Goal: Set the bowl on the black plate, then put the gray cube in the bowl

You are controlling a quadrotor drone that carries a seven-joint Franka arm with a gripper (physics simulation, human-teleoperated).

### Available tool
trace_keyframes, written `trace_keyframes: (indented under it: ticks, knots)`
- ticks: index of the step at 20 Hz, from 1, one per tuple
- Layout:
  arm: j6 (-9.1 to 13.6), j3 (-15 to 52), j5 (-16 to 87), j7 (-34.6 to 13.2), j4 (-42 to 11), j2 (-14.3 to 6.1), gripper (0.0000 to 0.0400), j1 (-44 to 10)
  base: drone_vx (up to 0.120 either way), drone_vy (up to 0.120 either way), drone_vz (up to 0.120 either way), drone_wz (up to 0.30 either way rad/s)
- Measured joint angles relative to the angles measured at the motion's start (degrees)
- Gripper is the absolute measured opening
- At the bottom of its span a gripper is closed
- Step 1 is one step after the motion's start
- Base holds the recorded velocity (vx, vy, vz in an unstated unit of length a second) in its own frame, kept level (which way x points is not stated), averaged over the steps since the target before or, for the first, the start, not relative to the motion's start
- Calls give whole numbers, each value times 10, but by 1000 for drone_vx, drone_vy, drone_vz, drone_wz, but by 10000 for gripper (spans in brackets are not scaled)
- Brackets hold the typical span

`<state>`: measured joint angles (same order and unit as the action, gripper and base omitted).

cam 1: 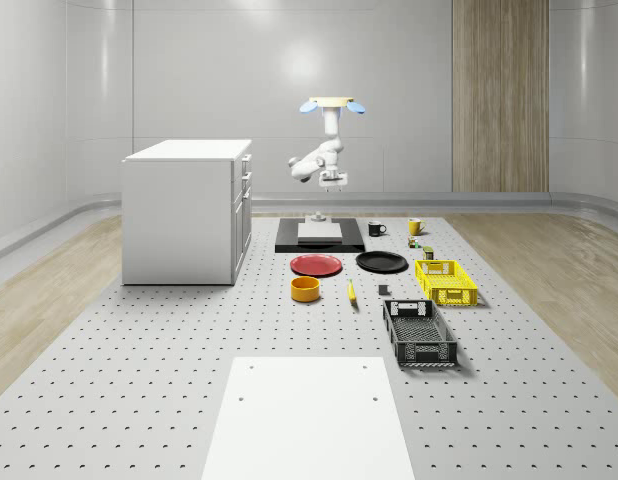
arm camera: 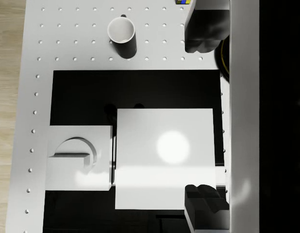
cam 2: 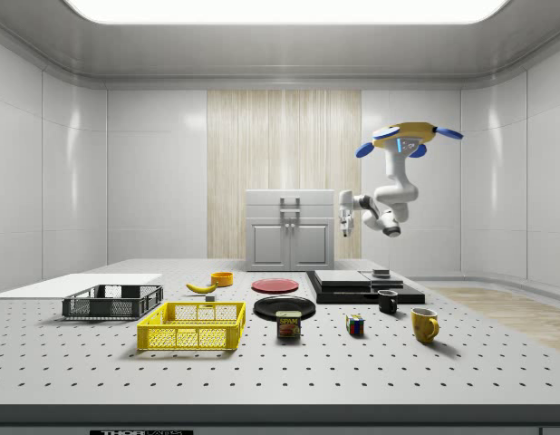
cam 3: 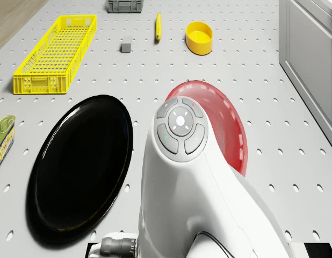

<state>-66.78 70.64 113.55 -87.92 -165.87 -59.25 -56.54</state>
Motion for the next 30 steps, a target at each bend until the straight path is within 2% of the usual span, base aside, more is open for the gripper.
trace_keyframes:
  ticks: [9, 14, 30]
  knots:
    - [-11, 19, -5, -24, 0, -32, 400, -32, 120, 0, 0, 0]
    - [-22, 25, -12, -31, 1, -48, 400, -40, 120, -96, 0, 0]
    - [-63, 41, -36, -47, 4, -94, 400, -58, 120, 0, -10, 0]
